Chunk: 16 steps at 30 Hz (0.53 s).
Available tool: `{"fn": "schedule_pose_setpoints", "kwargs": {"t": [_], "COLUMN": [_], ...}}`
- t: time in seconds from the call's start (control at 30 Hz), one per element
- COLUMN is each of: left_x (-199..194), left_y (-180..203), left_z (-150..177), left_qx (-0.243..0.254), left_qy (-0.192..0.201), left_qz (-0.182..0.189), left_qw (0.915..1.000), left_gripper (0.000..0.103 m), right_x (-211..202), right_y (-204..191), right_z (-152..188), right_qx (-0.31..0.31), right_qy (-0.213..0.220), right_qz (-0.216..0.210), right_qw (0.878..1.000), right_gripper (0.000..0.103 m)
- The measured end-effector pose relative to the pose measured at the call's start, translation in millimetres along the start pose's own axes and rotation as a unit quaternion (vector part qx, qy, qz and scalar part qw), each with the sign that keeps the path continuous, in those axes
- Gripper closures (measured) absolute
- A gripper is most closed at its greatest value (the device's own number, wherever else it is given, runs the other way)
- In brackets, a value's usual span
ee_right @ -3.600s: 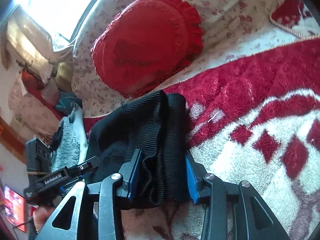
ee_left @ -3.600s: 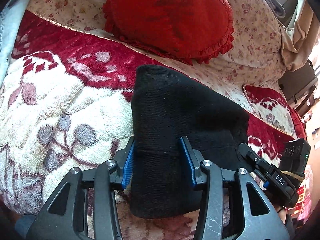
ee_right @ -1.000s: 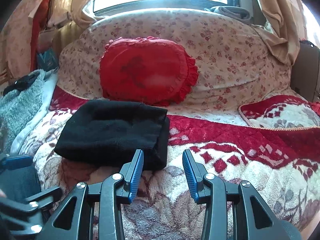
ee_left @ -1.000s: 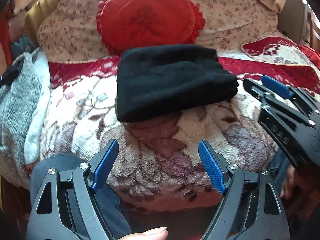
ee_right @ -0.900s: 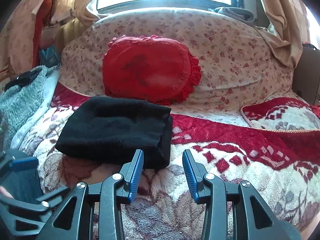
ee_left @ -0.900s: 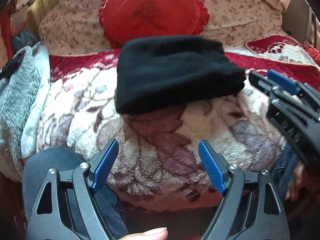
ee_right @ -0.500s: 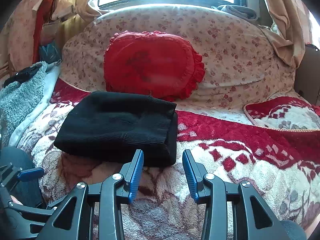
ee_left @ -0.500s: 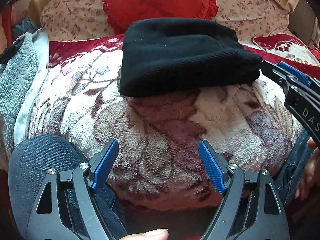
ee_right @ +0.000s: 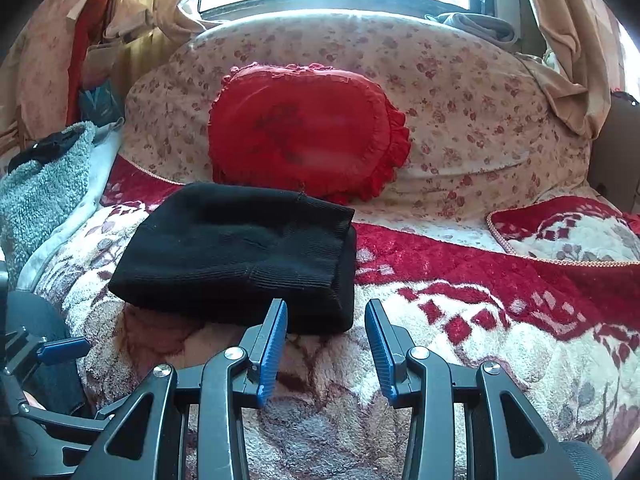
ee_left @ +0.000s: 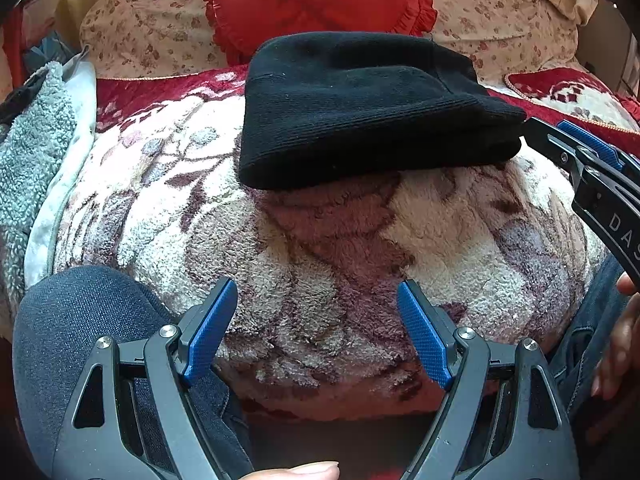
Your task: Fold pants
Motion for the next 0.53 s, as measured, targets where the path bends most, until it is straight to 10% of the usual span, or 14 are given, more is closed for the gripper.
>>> {"fn": "schedule_pose_setpoints", "kwargs": {"t": [0.53], "left_x": [2.3], "left_y": [-2.2], "left_z": [3.5], "left_qx": [-0.002], "left_qy": [0.014], "left_qz": [-0.017], "left_qw": [0.9998], "left_gripper": [0.021], "right_x": [-1.3], "right_y": [-2.4], "right_z": [-2.2], "right_qx": [-0.001], "right_qy": [0.002], "right_qz": [0.000], "right_qw": [1.000], "right_gripper": [0.064]}}
Point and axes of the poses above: each gripper's, at about its wrist camera, not at the fingertips, and x roughly the way its jaws point, y to its right, z to its underside, the point moved 1 cm from there along x, roughly the way its jaws point, and after that the axes turned 8 degrees about -z, right-handed, at the moved point
